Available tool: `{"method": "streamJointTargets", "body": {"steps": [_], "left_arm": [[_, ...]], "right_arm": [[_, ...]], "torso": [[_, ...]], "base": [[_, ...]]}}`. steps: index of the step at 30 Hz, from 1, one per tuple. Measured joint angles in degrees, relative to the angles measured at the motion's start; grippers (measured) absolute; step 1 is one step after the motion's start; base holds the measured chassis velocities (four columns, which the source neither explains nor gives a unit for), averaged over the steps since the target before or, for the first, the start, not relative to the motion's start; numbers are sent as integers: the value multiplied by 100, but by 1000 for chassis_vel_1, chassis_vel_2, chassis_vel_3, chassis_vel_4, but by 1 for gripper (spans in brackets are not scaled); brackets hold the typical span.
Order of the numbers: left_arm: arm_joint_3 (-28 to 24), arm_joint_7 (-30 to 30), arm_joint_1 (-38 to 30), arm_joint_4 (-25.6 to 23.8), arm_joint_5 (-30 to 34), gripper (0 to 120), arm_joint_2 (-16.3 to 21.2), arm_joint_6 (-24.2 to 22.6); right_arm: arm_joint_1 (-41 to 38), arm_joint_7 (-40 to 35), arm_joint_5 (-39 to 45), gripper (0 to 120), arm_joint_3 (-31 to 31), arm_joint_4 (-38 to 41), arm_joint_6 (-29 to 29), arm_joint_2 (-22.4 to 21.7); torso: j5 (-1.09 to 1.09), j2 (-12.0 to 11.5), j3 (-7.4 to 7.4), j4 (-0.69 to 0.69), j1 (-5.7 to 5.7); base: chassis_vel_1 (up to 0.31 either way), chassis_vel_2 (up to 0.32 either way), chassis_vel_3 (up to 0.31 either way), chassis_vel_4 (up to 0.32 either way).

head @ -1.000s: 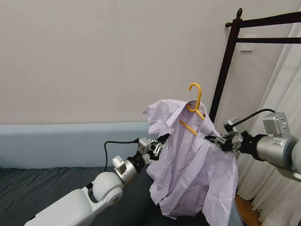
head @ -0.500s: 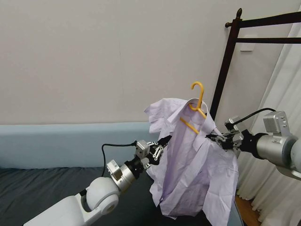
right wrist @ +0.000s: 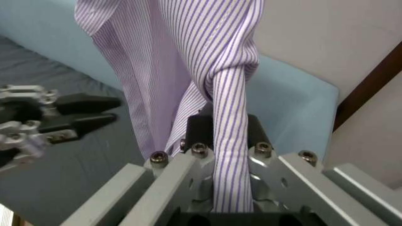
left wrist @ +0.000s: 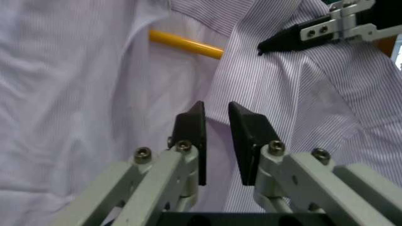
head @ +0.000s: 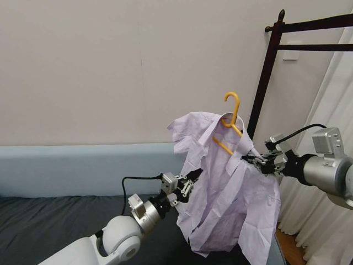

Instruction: Pick up the clothes from the sofa and hang them on the clothes hanger.

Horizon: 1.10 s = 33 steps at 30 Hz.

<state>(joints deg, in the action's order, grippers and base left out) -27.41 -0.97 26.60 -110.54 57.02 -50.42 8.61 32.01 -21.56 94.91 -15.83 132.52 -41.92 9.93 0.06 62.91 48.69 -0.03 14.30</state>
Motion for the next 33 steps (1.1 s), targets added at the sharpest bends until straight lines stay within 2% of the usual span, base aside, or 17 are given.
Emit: {"method": "streamJointTargets", "body": {"steps": [1,2,4,6,7,11,12,14,15,18,22,24,25,28,29,32,33], "left_arm": [[-103,-75,-169,105,211,25,-72,1],[-103,-75,-169,105,211,25,-72,1],[-394,-392,-770,507,862,35,-221,5],[-627,-744,-1201,796,1247,45,-271,10],[-627,-744,-1201,796,1247,45,-271,10],[-1024,-1318,-1714,1209,1511,63,-315,14],[-1024,-1318,-1714,1209,1511,63,-315,14],[-1156,-1541,-1823,1309,1543,74,-328,19],[-1156,-1541,-1823,1309,1543,74,-328,19],[-1277,-1645,-1900,1429,1517,87,-389,55],[-1295,-1593,-1918,1533,1463,85,-502,119],[-1295,-1525,-1918,1570,1440,75,-555,167],[-1295,-1525,-1918,1570,1440,75,-555,167],[-1292,-1477,-1908,1576,1427,60,-565,192],[-1292,-1477,-1908,1576,1427,60,-565,192],[-1287,-1472,-1890,1631,1393,47,-601,210],[-1287,-1472,-1890,1631,1393,47,-601,210]], "right_arm": [[12,9,8,2,-33,20,0,-17],[12,9,8,2,-33,20,0,-17],[65,45,55,2,-159,70,0,-99],[96,59,112,2,-256,111,0,-146],[96,59,112,2,-256,111,0,-146],[98,62,136,2,-309,120,0,-161],[98,62,136,2,-309,120,0,-161],[98,62,131,2,-309,110,0,-162],[98,62,131,2,-309,110,0,-162],[101,62,122,2,-307,93,0,-167],[106,86,116,2,-307,84,0,-203],[111,107,93,2,-301,55,0,-219],[111,107,93,2,-301,55,0,-219],[120,126,47,2,-272,24,1,-222],[120,126,47,2,-272,24,1,-222],[120,141,48,2,-258,48,1,-212],[120,141,48,2,-258,48,1,-212]], "torso": [[0,0,0,-1,0],[0,0,0,-1,0],[0,0,1,-2,1],[0,0,1,-1,1],[0,0,1,-1,1],[0,0,1,1,1],[0,0,1,1,1],[0,0,1,1,1],[0,0,1,1,1],[0,0,1,2,1],[-1,0,1,1,1],[-1,0,1,0,1],[-1,0,1,0,1],[0,0,1,1,1],[0,0,1,1,1],[0,0,0,1,1],[0,0,0,1,1]], "base": [[0,0,0,0],[0,0,0,0],[0,0,0,0],[0,0,0,0],[0,0,0,0],[0,0,0,0],[0,0,0,0],[0,0,0,0],[0,0,0,0],[0,0,0,0],[0,0,0,0],[0,0,0,0],[0,0,0,0],[0,0,0,0],[0,0,0,0],[0,0,0,0],[0,0,0,0]]}}
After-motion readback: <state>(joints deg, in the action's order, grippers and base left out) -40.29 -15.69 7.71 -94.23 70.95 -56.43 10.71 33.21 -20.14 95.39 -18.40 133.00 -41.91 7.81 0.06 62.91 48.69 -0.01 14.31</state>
